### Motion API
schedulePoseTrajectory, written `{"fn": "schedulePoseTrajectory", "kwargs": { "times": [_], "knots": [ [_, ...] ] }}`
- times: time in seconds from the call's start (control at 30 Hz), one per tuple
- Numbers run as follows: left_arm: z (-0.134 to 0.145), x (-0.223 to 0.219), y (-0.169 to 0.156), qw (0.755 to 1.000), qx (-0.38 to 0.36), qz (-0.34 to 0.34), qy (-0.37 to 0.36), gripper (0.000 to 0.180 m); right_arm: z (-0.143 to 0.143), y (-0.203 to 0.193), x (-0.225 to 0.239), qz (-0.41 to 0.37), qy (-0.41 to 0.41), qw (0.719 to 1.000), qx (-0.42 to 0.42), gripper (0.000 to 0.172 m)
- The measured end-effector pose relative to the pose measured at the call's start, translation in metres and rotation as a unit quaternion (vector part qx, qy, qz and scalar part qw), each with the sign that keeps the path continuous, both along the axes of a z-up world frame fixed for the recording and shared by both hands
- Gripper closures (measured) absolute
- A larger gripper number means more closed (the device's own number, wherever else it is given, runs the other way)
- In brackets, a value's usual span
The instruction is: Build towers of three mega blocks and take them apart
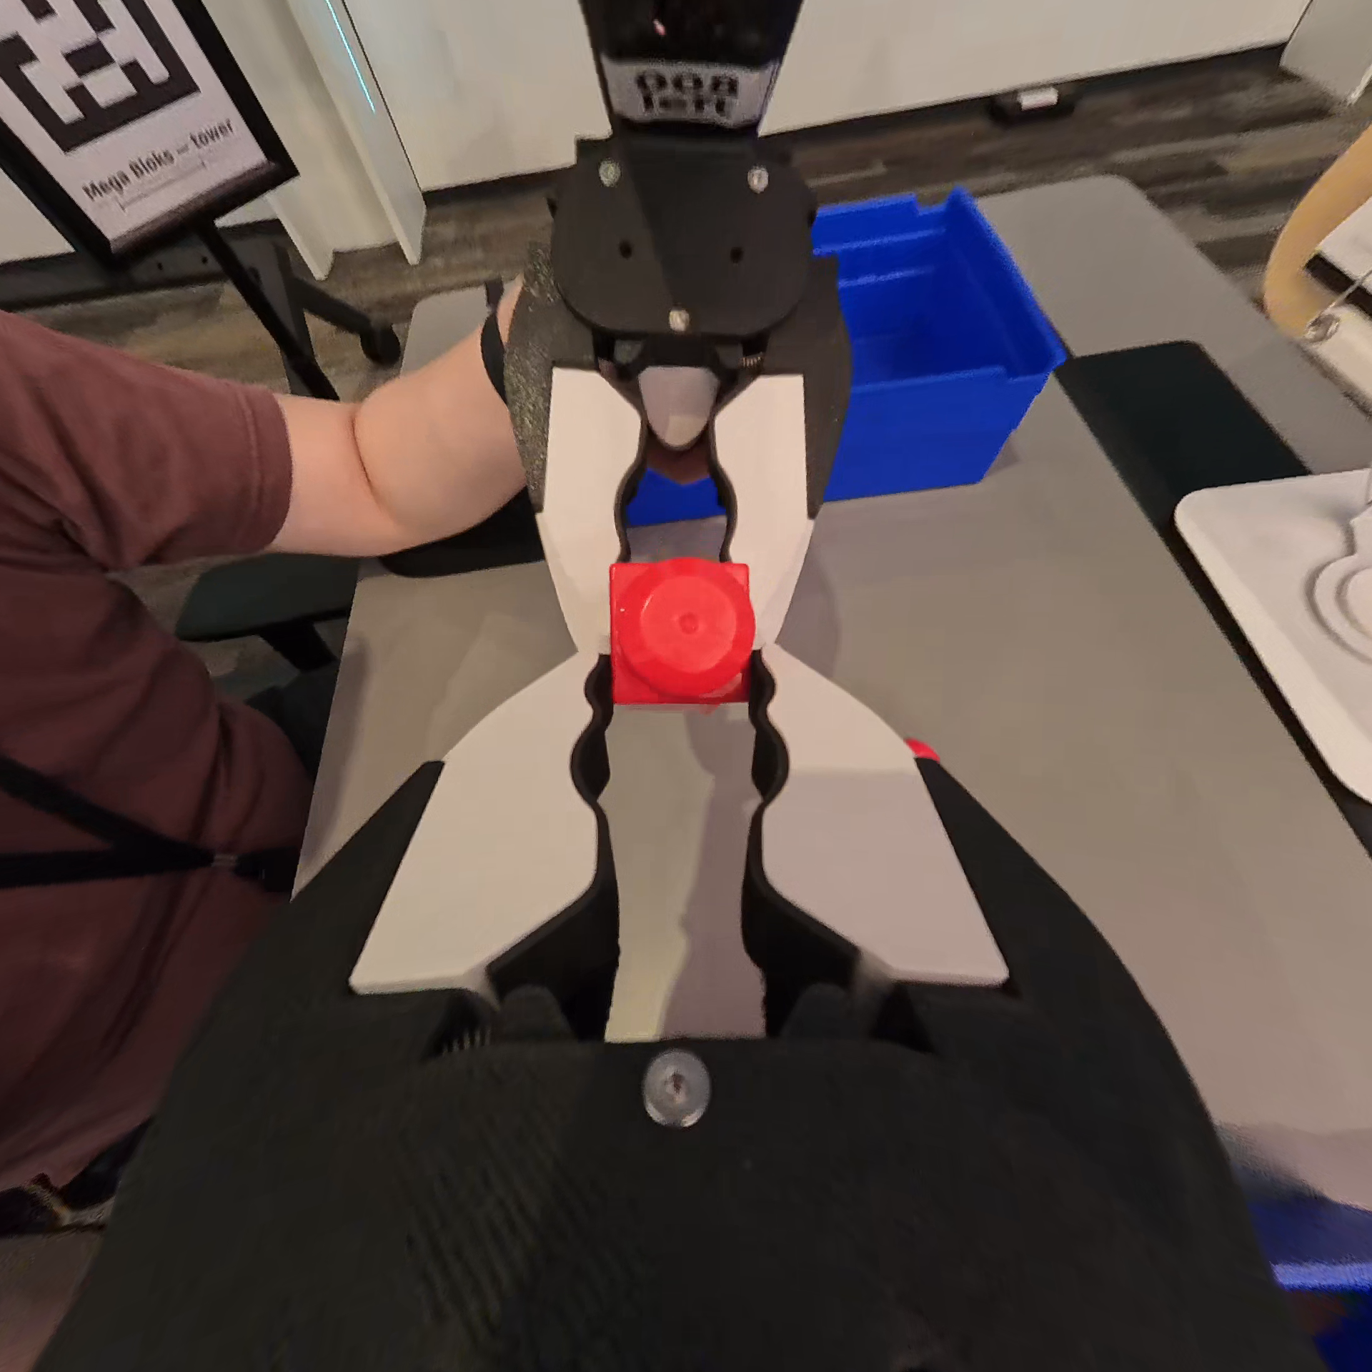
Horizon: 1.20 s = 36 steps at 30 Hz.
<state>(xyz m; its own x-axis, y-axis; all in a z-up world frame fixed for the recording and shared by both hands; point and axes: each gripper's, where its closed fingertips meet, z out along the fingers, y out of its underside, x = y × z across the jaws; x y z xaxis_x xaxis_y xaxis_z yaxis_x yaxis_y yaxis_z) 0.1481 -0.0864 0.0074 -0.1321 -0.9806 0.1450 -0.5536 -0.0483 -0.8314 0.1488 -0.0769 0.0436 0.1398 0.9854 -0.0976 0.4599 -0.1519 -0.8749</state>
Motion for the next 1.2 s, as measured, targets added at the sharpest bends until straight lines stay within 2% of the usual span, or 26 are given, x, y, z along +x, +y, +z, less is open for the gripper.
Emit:
{"fn": "schedulePoseTrajectory", "kwargs": {
  "times": [0.2,0.3,0.4,0.43,0.5,0.53,0.57,0.63,0.7,0.8,0.87,0.9,0.97,1.07,1.13,1.2],
  "knots": [
    [-0.001,-0.003,0.004,0.999,-0.01,0.027,0.023,0.145,-0.007,0.003,-0.002,-0.031,-0.018,0.999,-0.034,0.136],
    [-0.012,-0.007,0.005,0.998,0.023,0.028,0.058,0.145,-0.018,0.002,-0.005,-0.028,-0.051,0.998,-0.024,0.135],
    [0.001,-0.006,0.008,0.999,-0.015,0.039,0.018,0.144,-0.003,0.011,-0.009,-0.043,0.0,0.999,-0.005,0.134],
    [0.01,-0.006,0.008,0.999,-0.035,0.038,-0.009,0.144,0.004,0.013,-0.012,-0.049,0.028,0.998,-0.006,0.129],
    [0.022,-0.009,0.007,0.998,-0.048,0.033,-0.038,0.144,0.009,0.02,-0.014,-0.069,0.05,0.996,-0.016,0.109],
    [0.024,-0.011,0.007,0.998,-0.044,0.034,-0.042,0.144,0.01,0.021,-0.016,-0.067,0.058,0.996,-0.017,0.107],
    [0.027,-0.011,0.007,0.998,-0.04,0.034,-0.047,0.144,0.013,0.018,-0.019,-0.055,0.073,0.996,-0.017,0.111],
    [0.029,-0.011,0.005,0.997,-0.041,0.031,-0.054,0.144,0.022,0.006,-0.026,-0.009,0.106,0.994,-0.023,0.135],
    [0.033,-0.009,0.006,0.996,-0.042,0.031,-0.07,0.144,0.026,0.006,-0.027,-0.008,0.121,0.992,-0.029,0.135],
    [0.035,-0.006,0.007,0.993,-0.062,0.036,-0.09,0.122,0.03,0.016,-0.022,-0.035,0.132,0.99,-0.017,0.136],
    [0.027,-0.005,0.01,0.995,-0.059,0.04,-0.072,0.121,0.034,0.018,-0.02,-0.037,0.146,0.988,-0.018,0.136],
    [0.025,-0.003,0.011,0.995,-0.057,0.041,-0.074,0.123,0.035,0.017,-0.019,-0.033,0.151,0.988,-0.021,0.136],
    [0.026,0.003,0.012,0.993,-0.063,0.038,-0.09,0.144,0.036,0.016,-0.019,-0.028,0.159,0.987,-0.025,0.136],
    [0.031,0.008,0.013,0.989,-0.081,0.037,-0.116,0.144,0.044,0.021,-0.017,-0.035,0.193,0.98,-0.029,0.134],
    [0.031,0.008,0.015,0.989,-0.082,0.045,-0.114,0.144,0.054,0.023,-0.018,-0.042,0.234,0.971,-0.039,0.125],
    [0.031,0.009,0.017,0.989,-0.081,0.052,-0.115,0.144,0.052,0.027,-0.021,-0.05,0.239,0.968,-0.051,0.128]
  ]
}}
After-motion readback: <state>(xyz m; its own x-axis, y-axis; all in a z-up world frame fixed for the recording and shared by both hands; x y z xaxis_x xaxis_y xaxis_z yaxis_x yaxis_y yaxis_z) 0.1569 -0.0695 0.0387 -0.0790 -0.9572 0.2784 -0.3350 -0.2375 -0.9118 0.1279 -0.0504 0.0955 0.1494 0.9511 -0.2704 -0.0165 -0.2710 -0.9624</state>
